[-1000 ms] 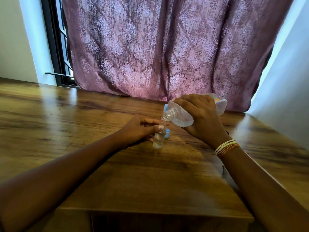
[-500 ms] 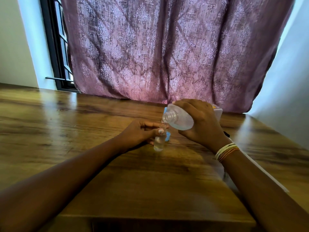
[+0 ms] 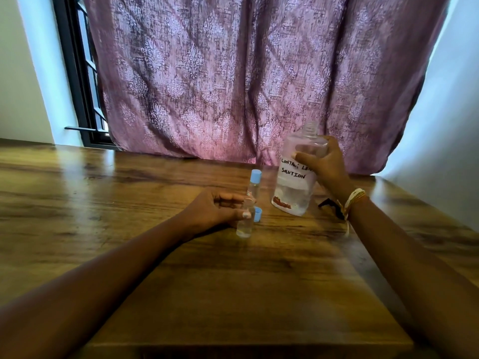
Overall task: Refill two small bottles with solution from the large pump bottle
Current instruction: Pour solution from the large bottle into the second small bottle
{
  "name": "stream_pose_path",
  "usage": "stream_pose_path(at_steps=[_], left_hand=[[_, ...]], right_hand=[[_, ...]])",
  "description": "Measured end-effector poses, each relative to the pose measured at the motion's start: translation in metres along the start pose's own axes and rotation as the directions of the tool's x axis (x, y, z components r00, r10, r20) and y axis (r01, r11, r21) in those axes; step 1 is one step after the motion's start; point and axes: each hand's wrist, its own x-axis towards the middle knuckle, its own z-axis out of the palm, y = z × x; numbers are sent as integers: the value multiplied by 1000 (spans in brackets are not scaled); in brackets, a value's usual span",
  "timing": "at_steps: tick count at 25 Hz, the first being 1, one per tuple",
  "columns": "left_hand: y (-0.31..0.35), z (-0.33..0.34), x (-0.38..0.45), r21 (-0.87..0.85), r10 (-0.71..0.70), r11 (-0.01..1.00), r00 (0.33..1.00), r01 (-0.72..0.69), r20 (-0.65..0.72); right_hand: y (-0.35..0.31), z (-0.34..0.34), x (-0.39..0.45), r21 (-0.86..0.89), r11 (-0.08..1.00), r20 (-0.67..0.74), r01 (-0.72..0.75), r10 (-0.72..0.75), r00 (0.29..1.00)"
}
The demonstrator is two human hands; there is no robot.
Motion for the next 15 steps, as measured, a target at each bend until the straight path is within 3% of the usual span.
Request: stream_pose_path(at_steps=[4, 11, 14, 15], left_hand=[[3, 0, -1, 130, -13, 991, 1000, 14, -13], [5, 1, -4, 159, 6, 987, 999, 0, -37], [6, -1, -4, 193, 28, 981, 998, -16, -62], [6, -3, -4, 209, 40, 978, 997, -26, -66]], right_hand=[[16, 5, 15, 59, 997, -25, -45, 47, 999], [19, 9, -6, 36, 998, -106, -48, 52, 993], [18, 19, -37, -168, 982, -391, 89, -149, 908], [15, 24, -47, -246, 954, -373, 172, -257, 891]])
